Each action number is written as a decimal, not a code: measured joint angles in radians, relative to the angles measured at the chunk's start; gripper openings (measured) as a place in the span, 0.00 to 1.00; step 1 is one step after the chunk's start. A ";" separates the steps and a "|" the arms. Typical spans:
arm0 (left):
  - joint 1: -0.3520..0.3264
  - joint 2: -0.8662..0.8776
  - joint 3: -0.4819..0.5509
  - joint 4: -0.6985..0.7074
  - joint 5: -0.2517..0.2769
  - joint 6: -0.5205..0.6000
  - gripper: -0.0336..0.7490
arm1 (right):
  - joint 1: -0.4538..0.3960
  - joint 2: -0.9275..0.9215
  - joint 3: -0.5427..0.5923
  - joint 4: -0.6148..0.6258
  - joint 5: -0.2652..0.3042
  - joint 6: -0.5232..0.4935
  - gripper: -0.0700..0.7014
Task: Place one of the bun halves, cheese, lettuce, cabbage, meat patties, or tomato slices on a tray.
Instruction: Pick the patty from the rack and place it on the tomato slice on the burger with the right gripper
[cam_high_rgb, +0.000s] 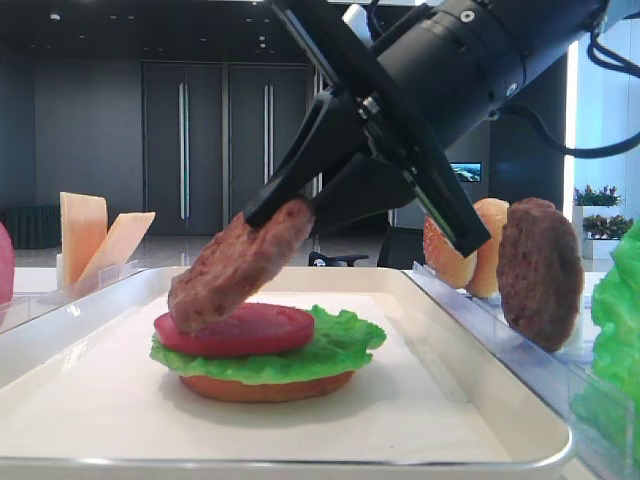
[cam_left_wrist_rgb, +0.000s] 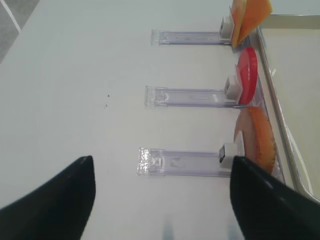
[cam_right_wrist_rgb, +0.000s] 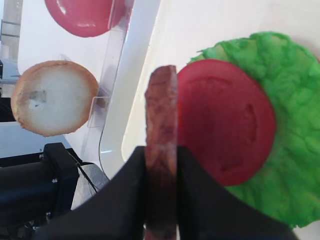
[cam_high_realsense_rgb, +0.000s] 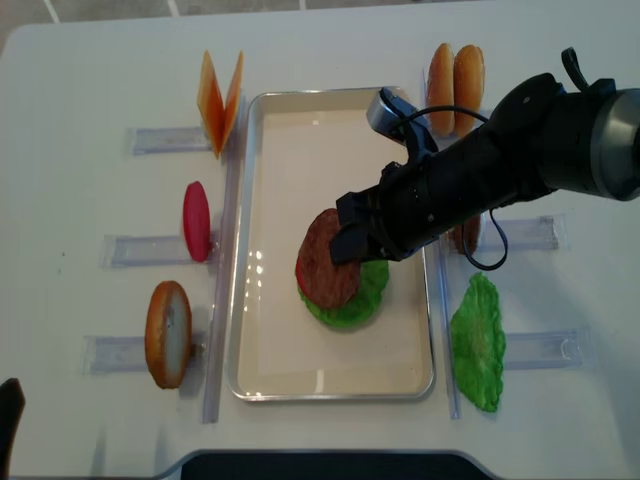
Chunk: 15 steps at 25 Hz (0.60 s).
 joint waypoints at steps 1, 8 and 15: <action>0.000 0.000 0.000 0.000 0.000 0.000 0.86 | 0.000 0.005 0.000 0.001 0.001 0.000 0.27; 0.000 0.000 0.000 0.000 0.000 0.000 0.86 | -0.005 0.012 0.000 0.007 0.001 -0.021 0.27; 0.000 0.000 0.000 0.000 0.000 0.000 0.86 | -0.009 0.012 0.000 -0.003 -0.005 -0.025 0.27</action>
